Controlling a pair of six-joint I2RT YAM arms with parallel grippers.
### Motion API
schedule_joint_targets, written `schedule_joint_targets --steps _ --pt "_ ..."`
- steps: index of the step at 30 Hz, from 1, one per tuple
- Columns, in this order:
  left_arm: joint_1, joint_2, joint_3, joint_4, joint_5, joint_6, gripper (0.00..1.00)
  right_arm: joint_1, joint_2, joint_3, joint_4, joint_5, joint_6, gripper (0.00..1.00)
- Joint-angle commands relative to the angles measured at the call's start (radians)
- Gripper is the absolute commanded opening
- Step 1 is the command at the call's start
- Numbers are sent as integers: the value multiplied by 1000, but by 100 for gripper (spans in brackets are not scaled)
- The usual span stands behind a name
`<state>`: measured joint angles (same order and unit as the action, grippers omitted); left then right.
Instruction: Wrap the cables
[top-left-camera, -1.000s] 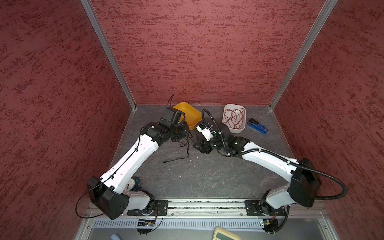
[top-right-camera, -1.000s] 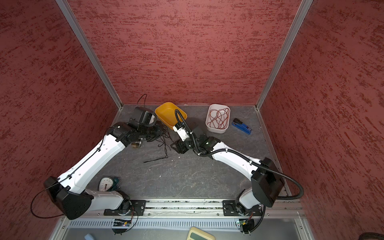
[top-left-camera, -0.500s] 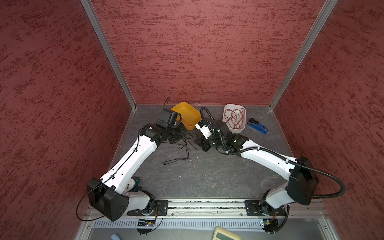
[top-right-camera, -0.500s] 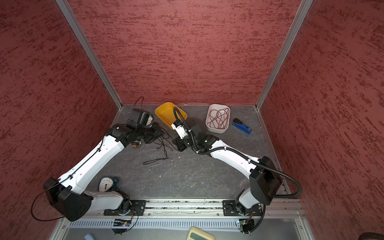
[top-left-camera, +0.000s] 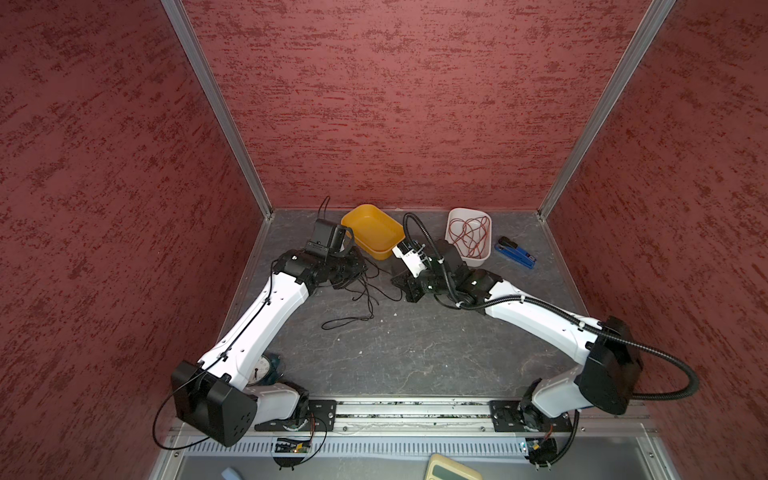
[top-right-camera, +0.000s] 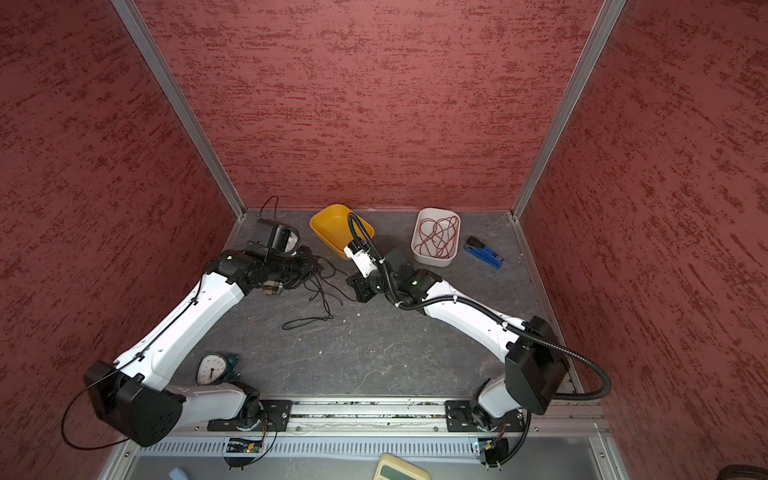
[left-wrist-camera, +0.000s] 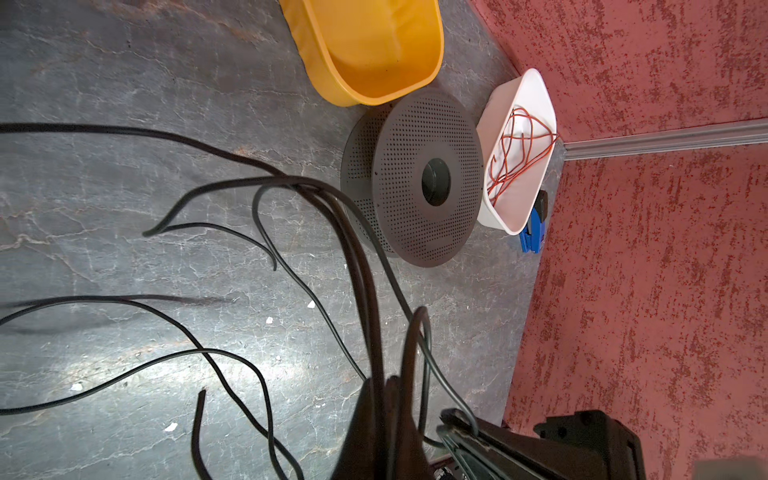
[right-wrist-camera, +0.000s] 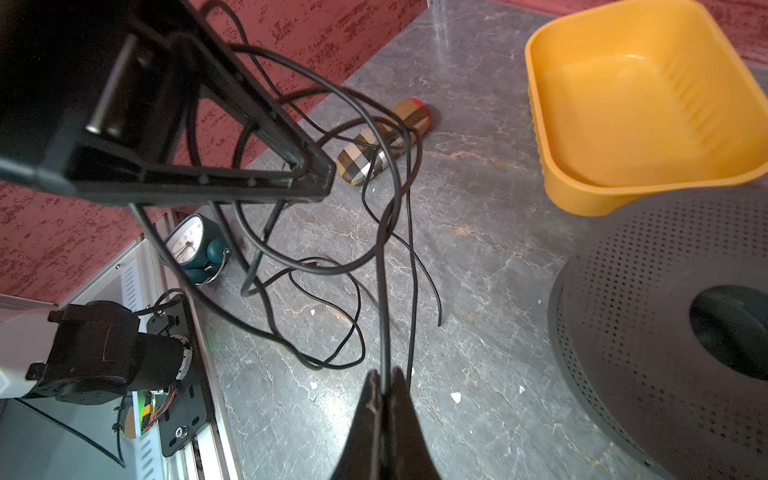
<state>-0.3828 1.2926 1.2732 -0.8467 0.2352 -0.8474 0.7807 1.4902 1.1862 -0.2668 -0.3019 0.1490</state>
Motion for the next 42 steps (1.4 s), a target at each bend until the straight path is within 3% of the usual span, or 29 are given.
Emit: schedule_joint_targets --steps 1,6,13,20,29,35,42 --pt "19 -19 -1 -7 21 33 0 -16 -66 -3 13 8 -14 0" --pt "62 -19 12 -66 29 75 26 -51 -104 0 5 -5 -8 0" --pt "136 -52 5 -92 65 98 28 -119 -143 21 -21 -46 -8 0" --pt "150 -52 8 -96 71 105 28 -168 -157 88 -76 -68 -45 0" --pt "67 3 -15 -12 101 140 50 -201 -161 199 -126 -73 -76 0" --pt "20 76 -86 107 97 141 52 -222 -165 253 -130 -58 -54 0" --pt "-42 201 -70 112 36 190 57 -249 -180 298 -158 -26 -35 0"
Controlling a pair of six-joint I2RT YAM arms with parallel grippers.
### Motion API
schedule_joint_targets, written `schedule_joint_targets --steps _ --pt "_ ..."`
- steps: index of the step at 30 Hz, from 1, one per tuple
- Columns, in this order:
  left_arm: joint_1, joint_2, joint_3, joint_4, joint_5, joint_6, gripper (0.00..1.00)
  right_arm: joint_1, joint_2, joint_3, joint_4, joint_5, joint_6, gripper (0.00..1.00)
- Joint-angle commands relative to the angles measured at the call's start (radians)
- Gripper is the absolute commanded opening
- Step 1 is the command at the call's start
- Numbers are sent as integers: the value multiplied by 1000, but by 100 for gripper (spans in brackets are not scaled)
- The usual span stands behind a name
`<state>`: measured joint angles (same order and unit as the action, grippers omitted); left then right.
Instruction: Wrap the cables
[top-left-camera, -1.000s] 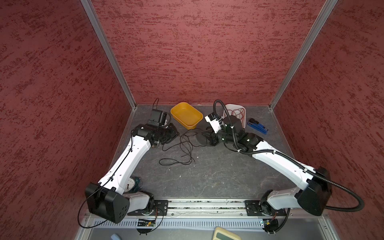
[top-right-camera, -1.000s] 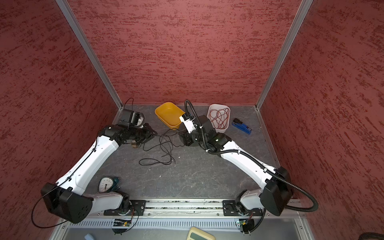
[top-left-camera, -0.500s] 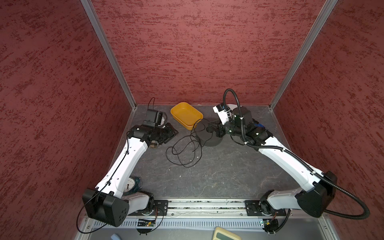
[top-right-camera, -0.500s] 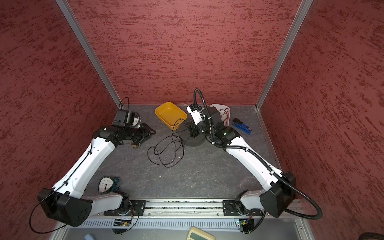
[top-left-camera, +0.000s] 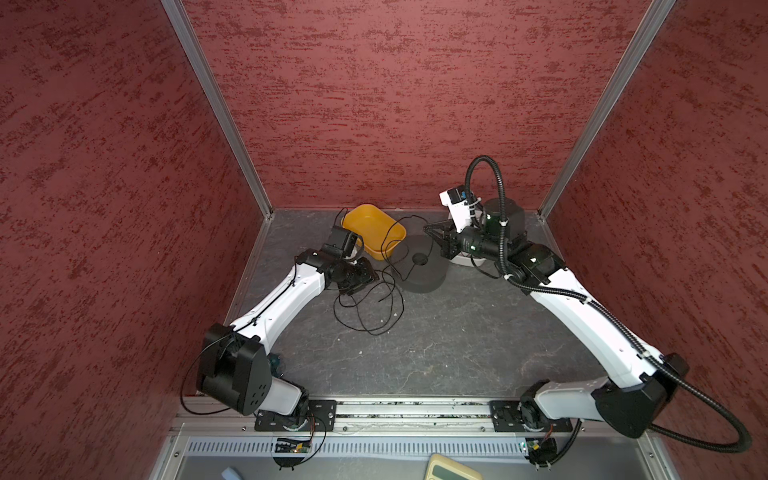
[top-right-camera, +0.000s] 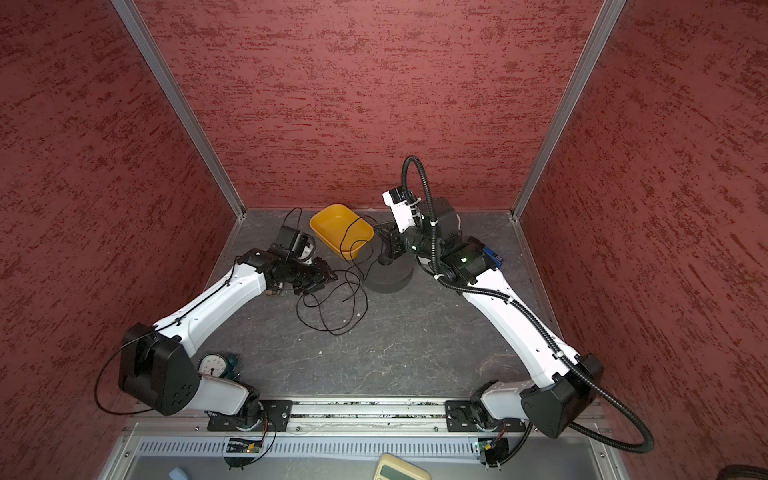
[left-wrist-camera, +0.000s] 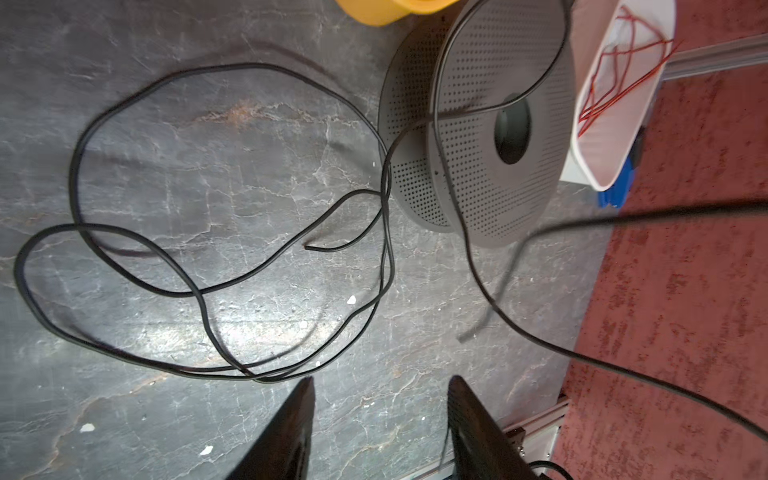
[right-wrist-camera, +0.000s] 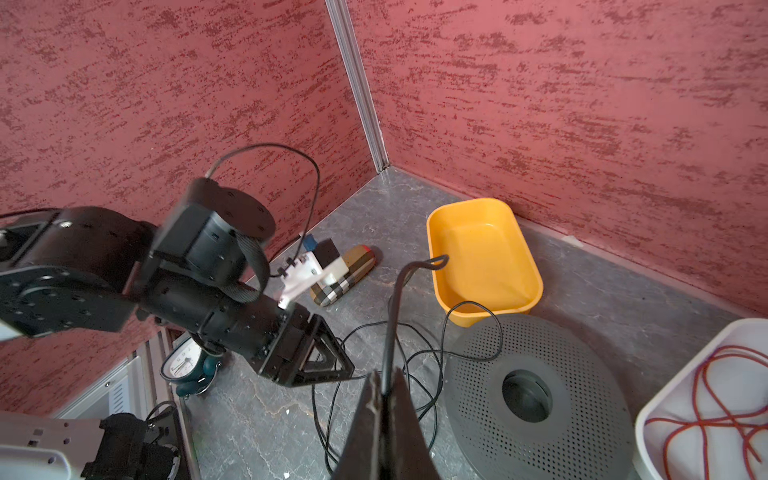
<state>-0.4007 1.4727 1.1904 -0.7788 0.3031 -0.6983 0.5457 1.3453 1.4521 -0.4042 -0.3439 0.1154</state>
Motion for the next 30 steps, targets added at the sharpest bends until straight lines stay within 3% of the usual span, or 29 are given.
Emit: schedule_joint_targets --steps 1,6,12,14,19,27,30 --pt "-29 34 11 52 -42 46 58 -19 -39 30 -22 17 -2 0" --pt "-36 107 33 86 -25 45 59 -37 -56 32 -34 20 6 0" --pt "-32 31 0 306 42 32 60 -50 -74 20 -39 0 7 0" --pt "-18 0 -17 380 53 39 65 -54 -76 18 -39 -24 10 0" --pt "5 25 17 493 109 61 69 -61 -80 11 -35 -90 16 0" --pt "-44 182 204 420 32 170 67 -63 -74 18 -21 -190 36 0" --pt "-43 211 225 412 -11 173 61 -64 -75 23 -22 -190 43 0"
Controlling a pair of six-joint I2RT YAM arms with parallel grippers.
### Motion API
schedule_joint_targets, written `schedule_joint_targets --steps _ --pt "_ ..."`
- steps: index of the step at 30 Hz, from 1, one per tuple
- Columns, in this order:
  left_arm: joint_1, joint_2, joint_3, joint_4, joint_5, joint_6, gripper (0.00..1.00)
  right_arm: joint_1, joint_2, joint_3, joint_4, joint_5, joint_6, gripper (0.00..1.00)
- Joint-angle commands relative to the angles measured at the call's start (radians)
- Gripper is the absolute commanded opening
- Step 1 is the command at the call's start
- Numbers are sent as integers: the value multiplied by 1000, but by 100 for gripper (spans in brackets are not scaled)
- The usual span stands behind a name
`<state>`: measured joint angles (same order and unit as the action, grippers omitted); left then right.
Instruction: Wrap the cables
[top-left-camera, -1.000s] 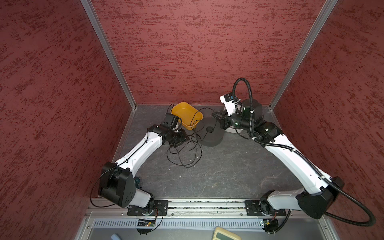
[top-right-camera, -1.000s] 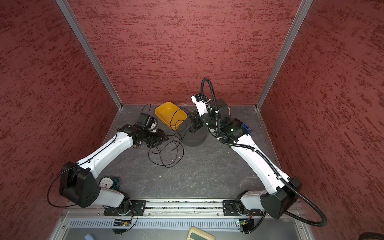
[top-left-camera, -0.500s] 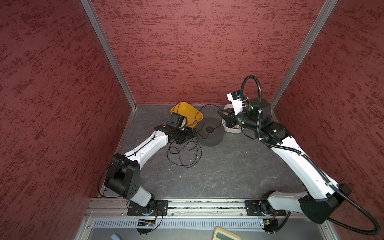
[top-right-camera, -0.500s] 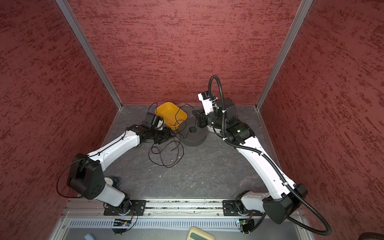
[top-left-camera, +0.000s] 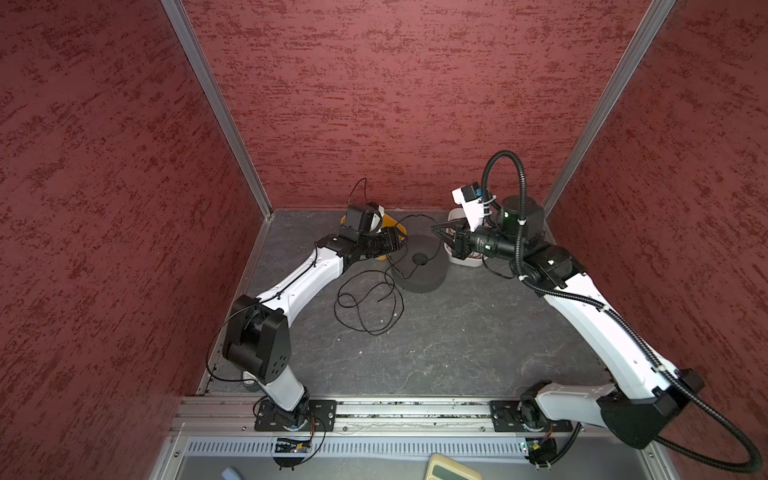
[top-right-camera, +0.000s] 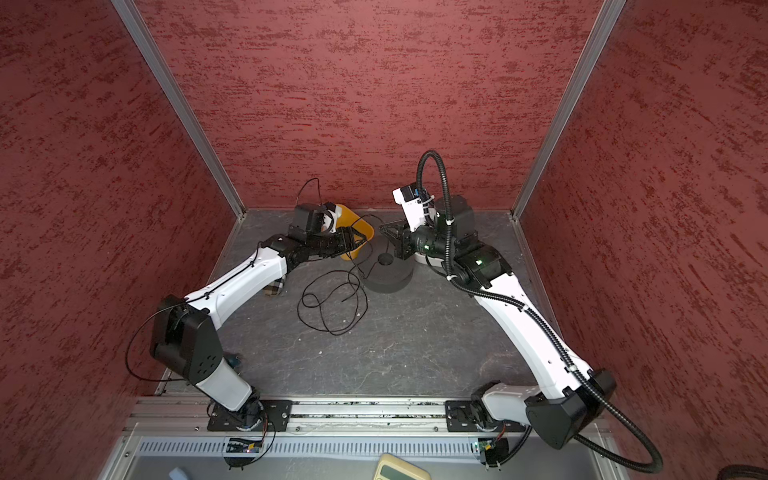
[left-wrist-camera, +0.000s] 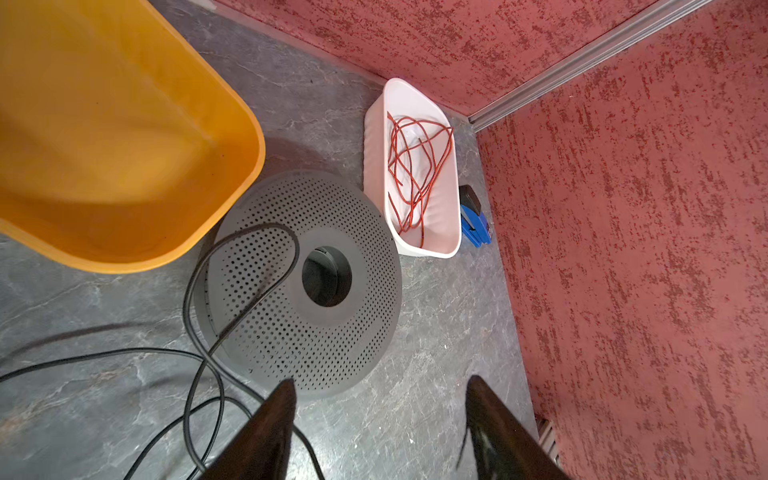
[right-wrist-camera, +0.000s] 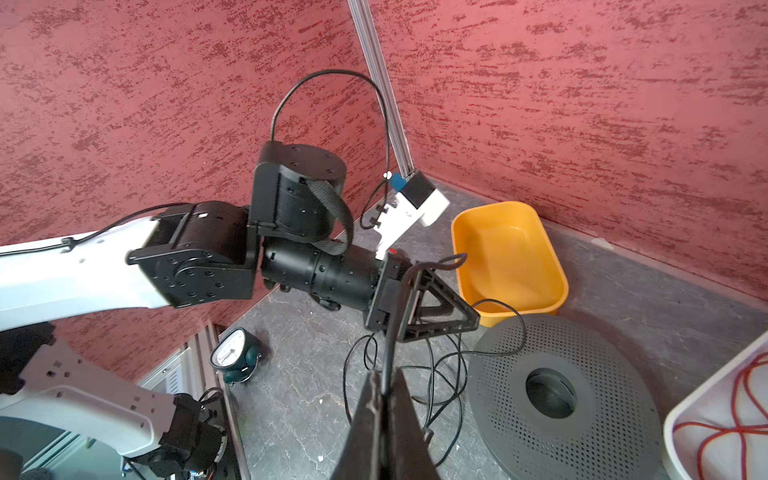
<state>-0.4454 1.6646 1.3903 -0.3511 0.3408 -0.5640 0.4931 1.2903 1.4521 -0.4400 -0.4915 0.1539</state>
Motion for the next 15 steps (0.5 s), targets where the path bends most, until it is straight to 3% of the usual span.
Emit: schedule_joint_targets --steps 1,4,8,13,15 --pt "3 23 24 -12 -58 38 56 -11 -20 25 12 -39 6 0" --pt "5 12 32 -32 -73 42 30 -13 -16 29 -1 -25 9 0" --pt "6 -48 48 -121 -149 78 3 -13 -10 26 -12 -5 10 0" --pt "26 -159 122 -304 -212 111 0 -14 9 18 -20 -3 14 0" --pt "37 -205 162 -395 -260 112 0 -14 22 14 -22 -8 20 10"
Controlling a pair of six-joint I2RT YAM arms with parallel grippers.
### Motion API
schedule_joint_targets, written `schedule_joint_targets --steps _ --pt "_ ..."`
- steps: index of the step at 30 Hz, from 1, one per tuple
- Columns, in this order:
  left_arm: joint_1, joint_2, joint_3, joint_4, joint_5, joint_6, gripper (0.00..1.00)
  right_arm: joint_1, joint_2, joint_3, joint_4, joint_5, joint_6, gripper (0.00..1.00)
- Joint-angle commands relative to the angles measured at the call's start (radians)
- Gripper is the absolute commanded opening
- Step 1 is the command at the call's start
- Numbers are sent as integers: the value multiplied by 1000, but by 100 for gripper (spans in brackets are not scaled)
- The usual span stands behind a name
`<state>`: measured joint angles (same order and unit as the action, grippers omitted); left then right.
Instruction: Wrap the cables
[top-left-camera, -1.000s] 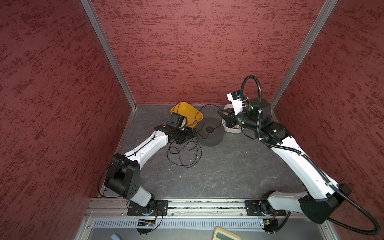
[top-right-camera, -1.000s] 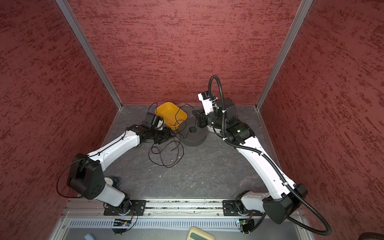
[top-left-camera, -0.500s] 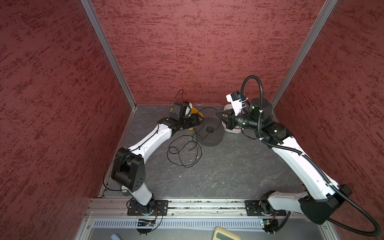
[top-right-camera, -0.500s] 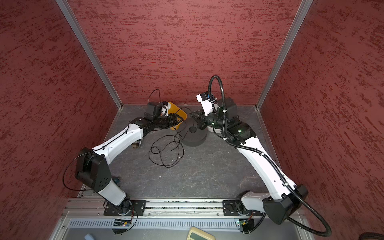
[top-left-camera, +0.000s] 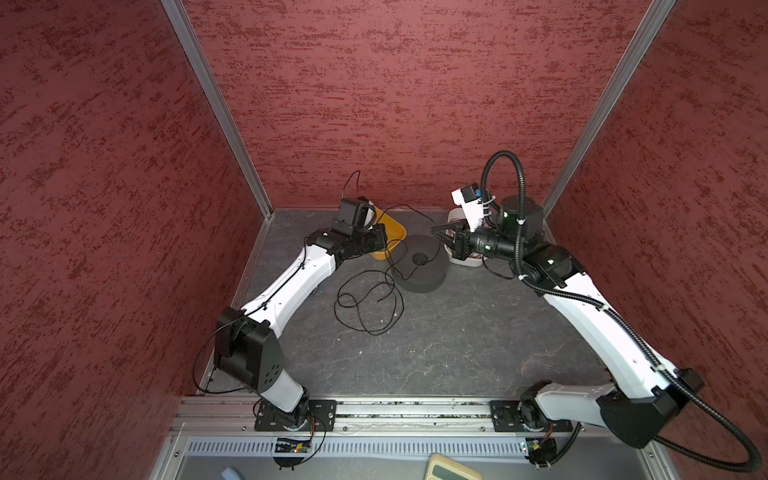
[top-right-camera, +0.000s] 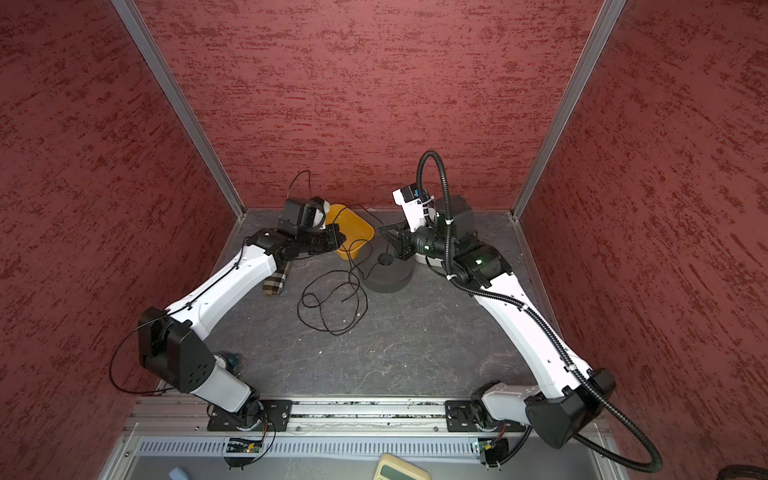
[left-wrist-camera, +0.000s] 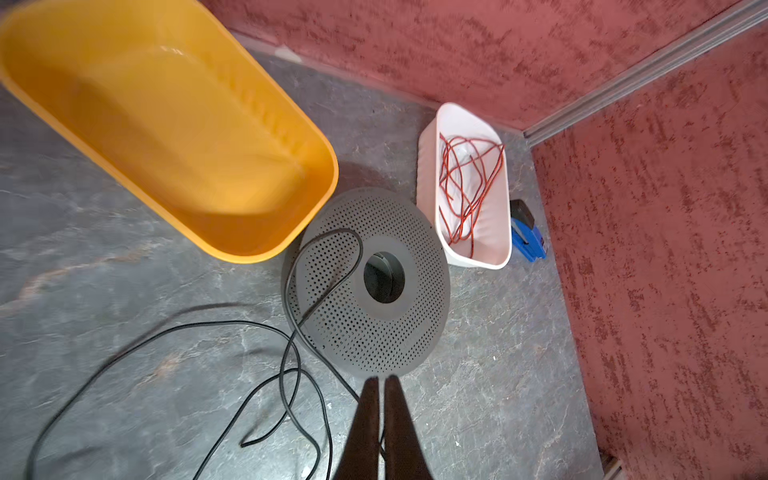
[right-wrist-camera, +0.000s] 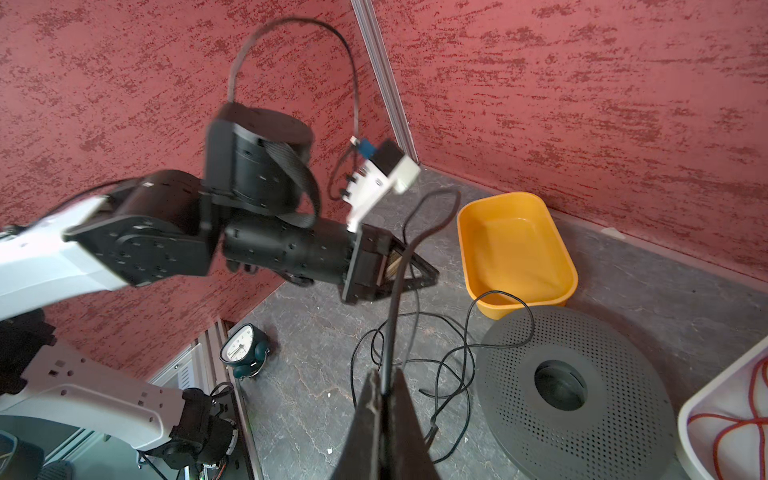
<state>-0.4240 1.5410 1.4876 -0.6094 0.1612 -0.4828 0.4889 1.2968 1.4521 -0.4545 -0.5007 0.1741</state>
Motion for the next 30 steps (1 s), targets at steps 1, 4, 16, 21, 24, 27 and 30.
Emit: schedule_joint_targets --steps 1,4,16,21,24,27,30 --pt "26 -98 84 -180 -97 30 0 -10 25 13 -7 -1 5 18" --pt "64 -150 144 -320 -155 16 0 -10 47 17 -21 6 14 35" --pt "263 -360 299 -599 -247 -38 0 -39 198 19 -173 160 137 86" --pt "302 -398 357 -726 -395 -33 0 -69 201 -95 -100 96 235 87" --pt "316 -417 362 -761 -428 -31 0 -87 204 -165 -52 64 279 87" --pt "319 -443 338 -754 -410 -40 0 -103 216 -229 2 27 323 87" --pt "321 -459 318 -754 -398 -44 0 -119 229 -292 75 -7 376 84"
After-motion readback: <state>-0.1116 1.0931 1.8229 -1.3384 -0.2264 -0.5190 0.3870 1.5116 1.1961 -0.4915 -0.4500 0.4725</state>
